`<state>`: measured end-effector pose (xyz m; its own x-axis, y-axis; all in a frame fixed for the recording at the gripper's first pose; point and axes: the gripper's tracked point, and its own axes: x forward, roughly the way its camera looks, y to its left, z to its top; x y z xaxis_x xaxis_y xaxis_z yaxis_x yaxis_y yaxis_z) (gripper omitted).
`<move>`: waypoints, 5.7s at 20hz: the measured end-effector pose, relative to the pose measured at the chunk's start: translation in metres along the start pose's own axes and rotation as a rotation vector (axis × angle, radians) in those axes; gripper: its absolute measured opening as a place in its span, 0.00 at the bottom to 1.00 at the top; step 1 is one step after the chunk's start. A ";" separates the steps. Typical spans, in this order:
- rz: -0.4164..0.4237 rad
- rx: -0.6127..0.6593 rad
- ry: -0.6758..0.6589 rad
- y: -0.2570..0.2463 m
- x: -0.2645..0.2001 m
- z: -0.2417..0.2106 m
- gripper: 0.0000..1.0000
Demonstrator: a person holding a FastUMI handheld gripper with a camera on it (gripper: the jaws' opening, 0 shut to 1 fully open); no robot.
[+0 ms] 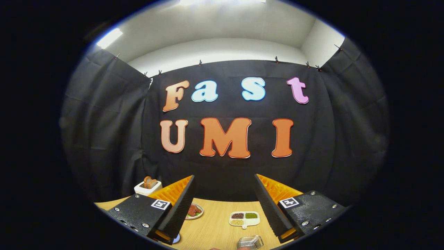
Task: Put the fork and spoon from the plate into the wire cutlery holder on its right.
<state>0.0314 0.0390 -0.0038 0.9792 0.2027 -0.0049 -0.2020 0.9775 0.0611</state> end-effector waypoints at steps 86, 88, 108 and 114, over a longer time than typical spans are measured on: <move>0.012 0.165 1.890 -0.101 -0.116 -0.298 0.08; 0.051 0.185 1.937 -0.101 -0.114 -0.301 0.08; 0.123 0.111 1.882 -0.116 -0.057 -0.294 0.35; 0.073 0.143 1.577 -0.102 -0.040 -0.252 0.53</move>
<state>0.0082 -0.0539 -0.2611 -0.0507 0.1912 -0.9802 -0.1540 0.9683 0.1968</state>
